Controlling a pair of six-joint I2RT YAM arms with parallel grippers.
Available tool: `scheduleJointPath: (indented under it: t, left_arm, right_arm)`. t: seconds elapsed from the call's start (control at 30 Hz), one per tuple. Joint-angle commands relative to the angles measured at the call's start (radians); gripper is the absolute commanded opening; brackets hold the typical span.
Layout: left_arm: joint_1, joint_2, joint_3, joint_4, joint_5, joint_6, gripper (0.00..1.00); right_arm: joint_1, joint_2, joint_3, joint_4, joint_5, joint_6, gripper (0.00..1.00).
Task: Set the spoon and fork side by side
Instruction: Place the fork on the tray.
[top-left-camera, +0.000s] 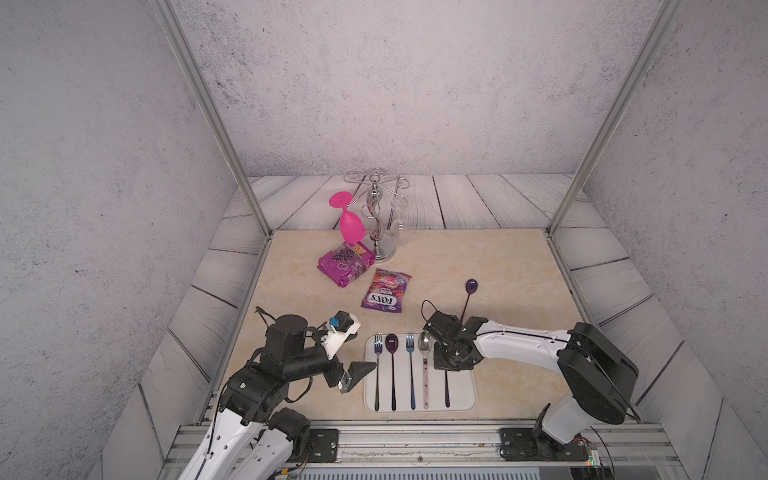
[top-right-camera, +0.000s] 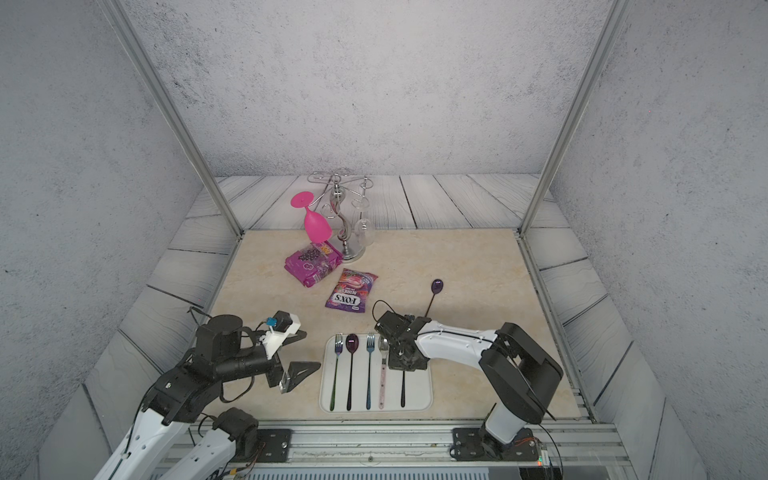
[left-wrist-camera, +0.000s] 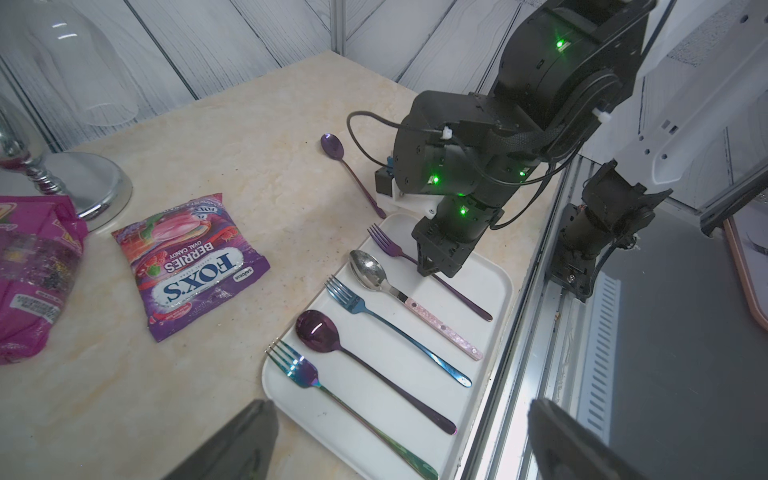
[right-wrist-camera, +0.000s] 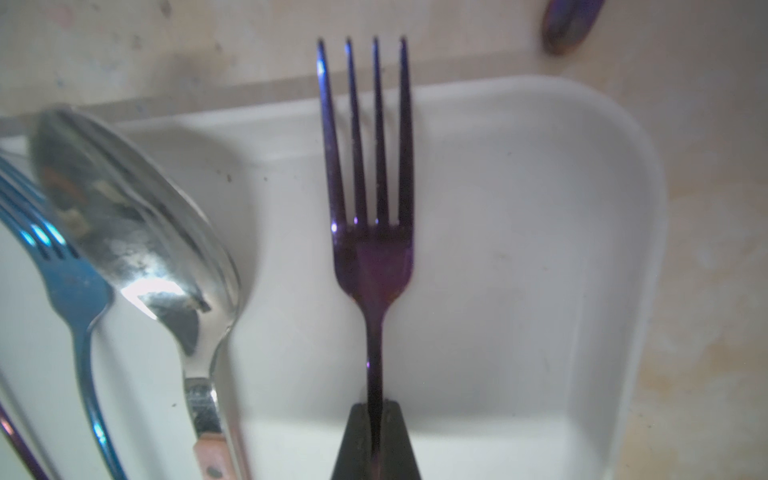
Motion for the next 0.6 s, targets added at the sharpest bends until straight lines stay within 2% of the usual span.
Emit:
scheduleJointPath:
  t: [0.0,0.27,0.43,0.57]
  left_arm:
    - [0.002,-0.001,-0.003,0.013,0.022,0.023,1.0]
    - [0.002,-0.01,0.001,0.008,-0.001,0.025,1.0]
    - [0.002,0.017,0.001,0.029,-0.049,0.011,1.0]
    - [0.003,0.074,0.001,0.022,-0.048,0.064,0.99]
  right_arm:
    - [0.004,0.014,0.014,-0.027,0.019,0.016,0.0]
    - [0.003,-0.003,0.024,-0.059,0.021,0.018,0.26]
    - [0.004,-0.068,0.073,-0.142,0.066,-0.001,0.35]
    - [-0.028,-0.115,0.135,-0.227,0.126,-0.035,0.4]
